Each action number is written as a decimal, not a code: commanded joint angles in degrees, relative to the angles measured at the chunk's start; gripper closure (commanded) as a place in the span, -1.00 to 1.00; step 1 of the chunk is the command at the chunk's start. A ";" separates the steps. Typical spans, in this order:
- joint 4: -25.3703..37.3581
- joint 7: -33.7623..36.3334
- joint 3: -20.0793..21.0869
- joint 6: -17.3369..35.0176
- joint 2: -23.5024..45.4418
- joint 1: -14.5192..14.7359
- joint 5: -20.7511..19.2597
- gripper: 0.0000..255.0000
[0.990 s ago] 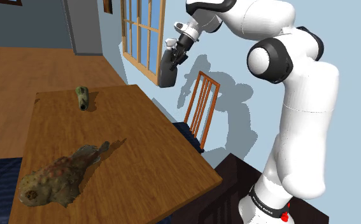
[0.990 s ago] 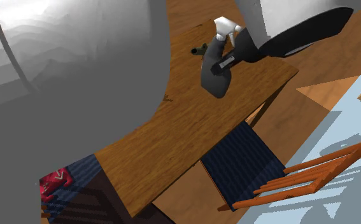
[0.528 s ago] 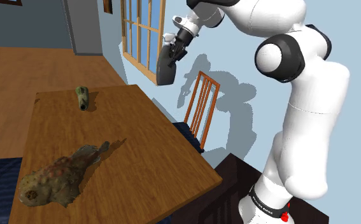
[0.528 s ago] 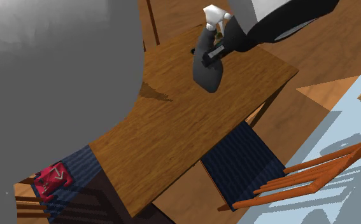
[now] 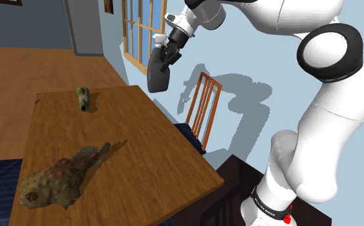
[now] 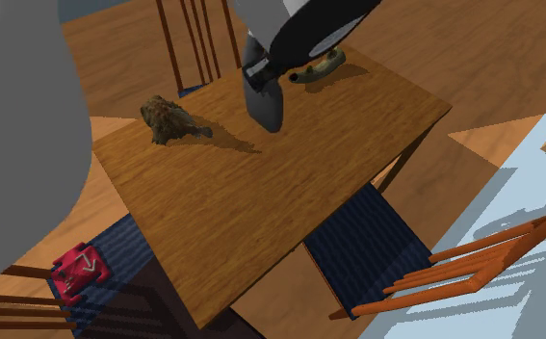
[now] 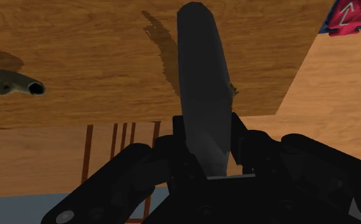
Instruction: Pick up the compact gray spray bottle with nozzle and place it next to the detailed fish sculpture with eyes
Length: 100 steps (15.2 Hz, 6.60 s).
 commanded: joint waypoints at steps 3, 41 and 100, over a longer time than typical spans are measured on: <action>-6.08 6.12 4.20 5.39 -5.35 3.18 -3.38 1.00; -0.41 57.74 37.09 28.66 4.17 22.34 -16.91 1.00; -20.13 45.35 43.61 66.51 22.33 21.46 -5.53 1.00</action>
